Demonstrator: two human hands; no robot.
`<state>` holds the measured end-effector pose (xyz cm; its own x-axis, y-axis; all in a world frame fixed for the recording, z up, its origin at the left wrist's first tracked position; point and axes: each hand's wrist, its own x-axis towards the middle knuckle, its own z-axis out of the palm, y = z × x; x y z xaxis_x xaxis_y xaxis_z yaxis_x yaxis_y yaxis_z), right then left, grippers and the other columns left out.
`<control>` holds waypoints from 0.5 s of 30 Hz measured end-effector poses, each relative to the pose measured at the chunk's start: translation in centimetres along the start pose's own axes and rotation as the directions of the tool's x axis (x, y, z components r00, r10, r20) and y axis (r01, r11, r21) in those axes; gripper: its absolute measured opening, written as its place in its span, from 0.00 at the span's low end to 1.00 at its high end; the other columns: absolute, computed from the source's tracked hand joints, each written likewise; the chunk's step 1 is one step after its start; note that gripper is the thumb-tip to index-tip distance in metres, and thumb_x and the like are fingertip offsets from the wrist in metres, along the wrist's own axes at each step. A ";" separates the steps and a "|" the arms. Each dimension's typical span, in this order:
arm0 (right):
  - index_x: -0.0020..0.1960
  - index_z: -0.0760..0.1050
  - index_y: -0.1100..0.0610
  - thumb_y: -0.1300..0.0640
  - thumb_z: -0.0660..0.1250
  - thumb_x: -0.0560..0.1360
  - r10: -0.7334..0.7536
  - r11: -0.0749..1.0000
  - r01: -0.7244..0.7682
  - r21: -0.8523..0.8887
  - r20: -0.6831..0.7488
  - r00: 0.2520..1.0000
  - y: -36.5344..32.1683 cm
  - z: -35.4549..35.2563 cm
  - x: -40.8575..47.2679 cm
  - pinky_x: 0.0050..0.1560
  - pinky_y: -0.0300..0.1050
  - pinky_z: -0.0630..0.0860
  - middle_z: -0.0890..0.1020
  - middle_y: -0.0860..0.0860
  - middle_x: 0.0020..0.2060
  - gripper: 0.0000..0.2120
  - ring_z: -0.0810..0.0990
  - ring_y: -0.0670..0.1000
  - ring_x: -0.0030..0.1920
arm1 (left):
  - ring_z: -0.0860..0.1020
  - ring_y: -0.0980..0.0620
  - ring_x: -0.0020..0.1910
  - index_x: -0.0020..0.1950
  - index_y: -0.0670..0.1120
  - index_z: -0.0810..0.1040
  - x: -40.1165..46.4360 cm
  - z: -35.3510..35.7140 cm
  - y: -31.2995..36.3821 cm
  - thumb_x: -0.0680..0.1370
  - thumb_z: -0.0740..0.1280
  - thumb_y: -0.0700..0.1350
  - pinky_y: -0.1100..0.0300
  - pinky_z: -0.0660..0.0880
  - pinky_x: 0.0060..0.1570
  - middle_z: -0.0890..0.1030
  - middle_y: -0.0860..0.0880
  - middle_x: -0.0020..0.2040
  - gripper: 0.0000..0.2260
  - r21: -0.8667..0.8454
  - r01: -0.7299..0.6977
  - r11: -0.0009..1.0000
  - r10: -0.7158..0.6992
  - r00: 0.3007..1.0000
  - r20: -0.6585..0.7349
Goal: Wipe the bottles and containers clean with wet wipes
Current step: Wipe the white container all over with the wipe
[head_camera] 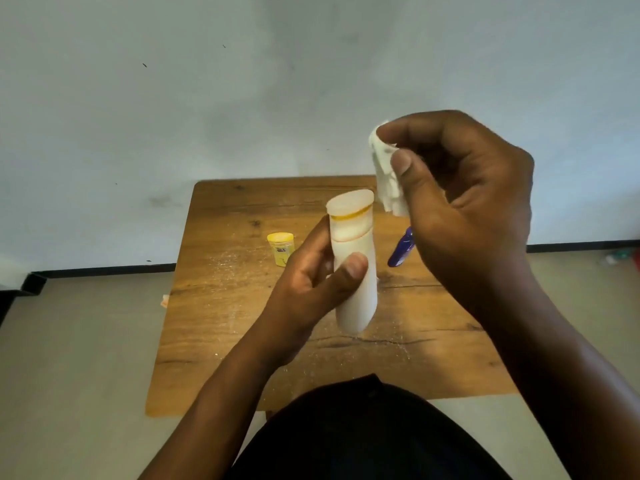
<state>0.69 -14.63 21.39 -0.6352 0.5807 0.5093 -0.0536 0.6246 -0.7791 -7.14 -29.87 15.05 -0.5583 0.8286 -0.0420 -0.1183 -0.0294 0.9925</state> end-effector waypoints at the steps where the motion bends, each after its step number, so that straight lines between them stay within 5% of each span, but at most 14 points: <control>1: 0.59 0.83 0.53 0.63 0.68 0.81 -0.005 0.999 0.007 -0.037 0.053 0.999 0.3 -0.2 0.0 0.53 0.35 0.79 0.84 0.46 0.52 0.10 0.83 0.42 0.55 | 0.81 0.51 0.59 0.70 0.59 0.74 0.1 -0.1 -0.1 0.77 0.70 0.58 0.53 0.81 0.56 0.82 0.55 0.60 0.22 0.062 -0.025 0.998 0.026 1.000 -0.002; 5: 0.57 0.86 0.56 0.68 0.67 0.79 -0.072 0.981 0.110 -0.163 0.222 0.972 1.4 0.2 -1.4 0.47 0.26 0.70 0.83 0.52 0.49 0.13 0.79 0.39 0.49 | 0.79 0.46 0.64 0.77 0.57 0.72 0.1 -0.5 -1.0 0.75 0.72 0.57 0.53 0.82 0.49 0.79 0.52 0.68 0.30 0.268 -0.062 0.961 0.082 0.995 -0.064; 10: 0.56 0.86 0.58 0.68 0.68 0.77 -0.141 0.974 0.185 -0.130 0.290 0.946 0.8 -0.2 -2.6 0.45 0.33 0.73 0.83 0.53 0.47 0.12 0.81 0.48 0.48 | 0.77 0.54 0.63 0.79 0.56 0.71 0.0 -0.8 -1.7 0.74 0.73 0.59 0.67 0.78 0.40 0.78 0.53 0.66 0.33 0.352 -0.067 0.934 0.137 0.975 -0.177; 15: 0.58 0.86 0.54 0.65 0.69 0.78 -0.029 0.970 0.092 -0.227 0.265 0.964 1.4 0.0 -1.6 0.44 0.24 0.70 0.82 0.49 0.47 0.13 0.77 0.38 0.46 | 0.75 0.57 0.63 0.76 0.61 0.72 -0.3 -0.7 -1.9 0.73 0.75 0.57 0.67 0.79 0.41 0.77 0.55 0.66 0.31 0.373 -0.110 0.921 0.173 0.975 -0.139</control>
<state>1.62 -14.69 19.47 -0.8147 0.4033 0.4167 0.0649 0.7774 -0.6257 -7.31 -30.42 13.14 -0.6788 0.7253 0.1149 0.2587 0.0898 0.9618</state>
